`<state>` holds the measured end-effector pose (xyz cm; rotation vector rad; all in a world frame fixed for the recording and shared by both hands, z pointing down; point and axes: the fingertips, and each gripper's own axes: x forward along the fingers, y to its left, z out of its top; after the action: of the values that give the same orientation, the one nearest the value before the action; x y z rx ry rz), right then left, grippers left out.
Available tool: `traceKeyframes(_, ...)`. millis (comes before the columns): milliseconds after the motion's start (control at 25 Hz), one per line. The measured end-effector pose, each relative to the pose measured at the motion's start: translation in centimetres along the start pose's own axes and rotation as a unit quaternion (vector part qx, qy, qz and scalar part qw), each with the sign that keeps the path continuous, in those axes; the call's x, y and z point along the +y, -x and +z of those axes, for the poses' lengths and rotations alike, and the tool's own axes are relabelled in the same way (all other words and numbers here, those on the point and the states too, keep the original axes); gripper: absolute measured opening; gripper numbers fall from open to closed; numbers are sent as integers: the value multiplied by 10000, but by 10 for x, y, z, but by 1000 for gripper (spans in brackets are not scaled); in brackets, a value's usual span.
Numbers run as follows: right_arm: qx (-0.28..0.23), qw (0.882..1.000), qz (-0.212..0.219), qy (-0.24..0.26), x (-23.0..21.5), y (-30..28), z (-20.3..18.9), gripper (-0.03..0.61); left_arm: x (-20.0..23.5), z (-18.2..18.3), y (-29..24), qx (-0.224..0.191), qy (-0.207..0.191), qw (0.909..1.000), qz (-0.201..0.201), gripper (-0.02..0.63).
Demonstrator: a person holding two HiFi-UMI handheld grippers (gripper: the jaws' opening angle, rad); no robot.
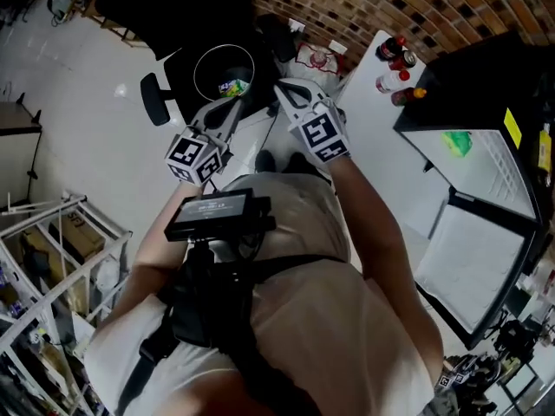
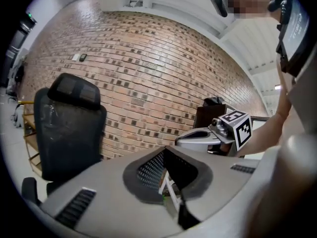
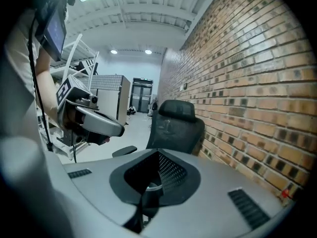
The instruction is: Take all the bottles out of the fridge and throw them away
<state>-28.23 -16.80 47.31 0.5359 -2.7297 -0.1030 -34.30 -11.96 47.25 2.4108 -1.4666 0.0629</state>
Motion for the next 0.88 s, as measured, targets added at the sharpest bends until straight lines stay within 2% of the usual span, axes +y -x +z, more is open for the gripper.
traceKeyframes(200,53,9972,-709,-216,-28,54,-13,1,-40,5,-39,87,-174,9971,-731,0)
traceKeyframes(440,108,9874,-1509,-464,-49,120,-37,1,-89,2,-77,244,-381,9880,-1480,0)
traceKeyframes(880,133,9648,-2490,-829,-63,267,-87,1,-218,-13,-131,559,-623,9683,-2352,0)
